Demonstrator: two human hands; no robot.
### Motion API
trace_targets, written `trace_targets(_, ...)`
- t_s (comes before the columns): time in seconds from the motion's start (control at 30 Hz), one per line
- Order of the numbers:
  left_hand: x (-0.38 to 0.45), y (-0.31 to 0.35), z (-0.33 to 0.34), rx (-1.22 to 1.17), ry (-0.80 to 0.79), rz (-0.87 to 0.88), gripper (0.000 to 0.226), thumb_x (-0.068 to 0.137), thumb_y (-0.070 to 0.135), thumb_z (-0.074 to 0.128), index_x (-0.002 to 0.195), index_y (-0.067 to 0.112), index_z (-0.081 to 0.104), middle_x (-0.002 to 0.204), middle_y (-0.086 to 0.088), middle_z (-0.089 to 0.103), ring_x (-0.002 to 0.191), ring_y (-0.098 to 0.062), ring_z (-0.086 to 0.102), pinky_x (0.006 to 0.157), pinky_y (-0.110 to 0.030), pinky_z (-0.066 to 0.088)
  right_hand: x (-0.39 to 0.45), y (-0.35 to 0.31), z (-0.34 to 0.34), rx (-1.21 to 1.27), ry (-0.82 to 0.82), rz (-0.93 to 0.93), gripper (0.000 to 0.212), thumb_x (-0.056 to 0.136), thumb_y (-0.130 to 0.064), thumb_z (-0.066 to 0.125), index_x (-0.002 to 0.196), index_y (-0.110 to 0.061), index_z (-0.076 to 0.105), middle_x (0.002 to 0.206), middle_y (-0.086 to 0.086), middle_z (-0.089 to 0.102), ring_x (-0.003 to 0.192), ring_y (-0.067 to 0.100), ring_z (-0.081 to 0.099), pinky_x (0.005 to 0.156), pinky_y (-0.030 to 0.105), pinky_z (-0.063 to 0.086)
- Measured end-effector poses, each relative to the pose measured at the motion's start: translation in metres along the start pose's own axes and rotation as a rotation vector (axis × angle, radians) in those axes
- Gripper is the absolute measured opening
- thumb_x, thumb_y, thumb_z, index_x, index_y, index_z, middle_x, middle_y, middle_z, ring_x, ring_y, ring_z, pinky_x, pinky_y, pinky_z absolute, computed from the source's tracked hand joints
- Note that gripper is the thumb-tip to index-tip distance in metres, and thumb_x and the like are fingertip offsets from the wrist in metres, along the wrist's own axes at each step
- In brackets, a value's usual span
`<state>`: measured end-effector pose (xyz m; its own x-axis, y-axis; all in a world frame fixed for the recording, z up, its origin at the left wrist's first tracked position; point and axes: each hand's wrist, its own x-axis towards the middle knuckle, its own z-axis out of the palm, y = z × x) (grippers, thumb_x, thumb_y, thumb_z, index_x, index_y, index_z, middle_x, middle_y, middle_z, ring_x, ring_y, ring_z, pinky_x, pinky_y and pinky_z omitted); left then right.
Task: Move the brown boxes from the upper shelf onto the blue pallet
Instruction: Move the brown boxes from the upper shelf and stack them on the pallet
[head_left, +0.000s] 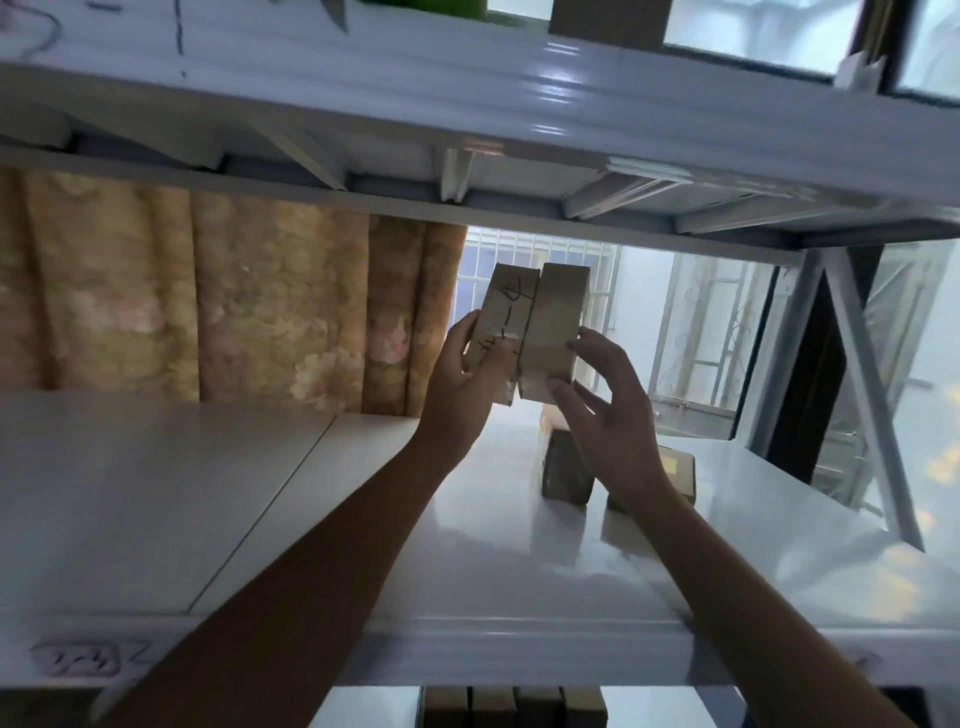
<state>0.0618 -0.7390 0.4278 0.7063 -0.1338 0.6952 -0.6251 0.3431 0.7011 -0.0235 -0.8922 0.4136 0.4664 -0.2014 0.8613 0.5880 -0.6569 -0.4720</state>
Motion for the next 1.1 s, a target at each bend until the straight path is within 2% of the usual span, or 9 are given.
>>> trace_targets(0.17, -0.022, 0.024, -0.008, 0.001, 0.017, 0.018, 0.043, 0.093, 0.041, 0.065, 0.135, 0.03, 0.058, 0.125, 0.01, 0.069, 0.113, -0.013, 0.068, 0.09, -0.033, 0.058, -0.027, -0.037, -0.008, 0.079, -0.003, -0.002, 0.047, 0.098, -0.013, 0.069, 0.136, -0.038, 0.058, 0.144, -0.015, 0.057, 0.135, -0.003, 0.052, 0.09, 0.009, 0.051)
trace_targets(0.27, -0.052, 0.045, -0.014, 0.018, 0.042, 0.014, 0.041, 0.094, 0.041, 0.067, 0.133, 0.039, 0.058, 0.114, 0.025, 0.071, 0.097, 0.004, 0.069, 0.073, -0.014, 0.054, -0.05, -0.07, -0.017, 0.094, -0.014, -0.02, 0.051, 0.099, -0.013, 0.068, 0.134, -0.048, 0.055, 0.145, -0.012, 0.057, 0.136, 0.001, 0.053, 0.092, 0.013, 0.054)
trace_targets(0.33, -0.07, 0.062, -0.018, 0.025, 0.061, 0.011, 0.046, 0.094, 0.041, 0.067, 0.138, 0.037, 0.056, 0.111, 0.031, 0.069, 0.092, 0.007, 0.069, 0.069, -0.013, 0.054, -0.065, -0.092, -0.022, 0.071, -0.005, -0.01, 0.047, 0.1, -0.016, 0.068, 0.135, -0.044, 0.055, 0.145, -0.01, 0.058, 0.133, -0.001, 0.054, 0.089, 0.013, 0.053)
trace_targets(0.5, -0.136, 0.11, -0.036, 0.078, 0.032, -0.019, 0.049, 0.094, 0.046, 0.064, 0.141, 0.042, 0.052, 0.117, 0.033, 0.065, 0.106, -0.001, 0.068, 0.086, -0.034, 0.06, -0.121, -0.151, -0.038, 0.04, -0.008, 0.023, 0.04, 0.102, -0.014, 0.065, 0.137, -0.03, 0.055, 0.143, -0.009, 0.058, 0.131, -0.001, 0.055, 0.093, 0.011, 0.05)
trace_targets(0.7, -0.242, 0.163, -0.072, 0.18, 0.045, -0.051, 0.049, 0.093, 0.056, 0.057, 0.141, 0.046, 0.048, 0.128, 0.015, 0.066, 0.109, -0.006, 0.068, 0.09, -0.041, 0.06, -0.213, -0.221, -0.039, 0.132, 0.004, 0.066, 0.04, 0.101, -0.012, 0.067, 0.138, -0.025, 0.059, 0.144, -0.011, 0.056, 0.135, 0.006, 0.054, 0.089, 0.013, 0.055)
trace_targets(0.77, -0.28, 0.172, -0.09, 0.202, 0.065, -0.094, 0.044, 0.095, 0.049, 0.057, 0.139, 0.045, 0.049, 0.125, 0.017, 0.067, 0.108, -0.005, 0.068, 0.087, -0.036, 0.06, -0.249, -0.238, -0.032, 0.137, -0.037, 0.105, 0.042, 0.101, -0.013, 0.067, 0.141, -0.023, 0.058, 0.148, -0.011, 0.054, 0.136, 0.008, 0.055, 0.09, 0.014, 0.055)
trace_targets(0.87, -0.341, 0.175, -0.124, 0.272, 0.126, -0.151, 0.044, 0.096, 0.051, 0.054, 0.139, 0.046, 0.048, 0.113, 0.039, 0.063, 0.1, 0.013, 0.064, 0.074, -0.012, 0.054, -0.302, -0.254, -0.013, 0.14, -0.111, 0.171, 0.042, 0.102, -0.013, 0.066, 0.142, -0.021, 0.058, 0.153, -0.015, 0.05, 0.138, 0.007, 0.052, 0.097, 0.019, 0.055)
trace_targets(1.0, -0.397, 0.165, -0.171, 0.37, 0.182, -0.238, 0.042, 0.099, 0.056, 0.049, 0.14, 0.051, 0.044, 0.127, 0.039, 0.051, 0.107, 0.024, 0.05, 0.091, -0.008, 0.041, -0.354, -0.266, 0.025, 0.175, -0.22, 0.245, 0.039, 0.103, -0.018, 0.063, 0.141, -0.02, 0.056, 0.149, -0.021, 0.051, 0.135, 0.011, 0.057, 0.101, 0.031, 0.057)
trace_targets(1.1, -0.423, 0.148, -0.205, 0.358, 0.224, -0.337, 0.051, 0.094, 0.066, 0.046, 0.143, 0.053, 0.04, 0.145, 0.024, 0.045, 0.126, 0.005, 0.047, 0.1, -0.019, 0.042, -0.382, -0.267, 0.058, 0.203, -0.286, 0.333, 0.04, 0.103, -0.018, 0.063, 0.143, -0.019, 0.055, 0.152, -0.005, 0.053, 0.137, 0.014, 0.055, 0.103, 0.03, 0.057)
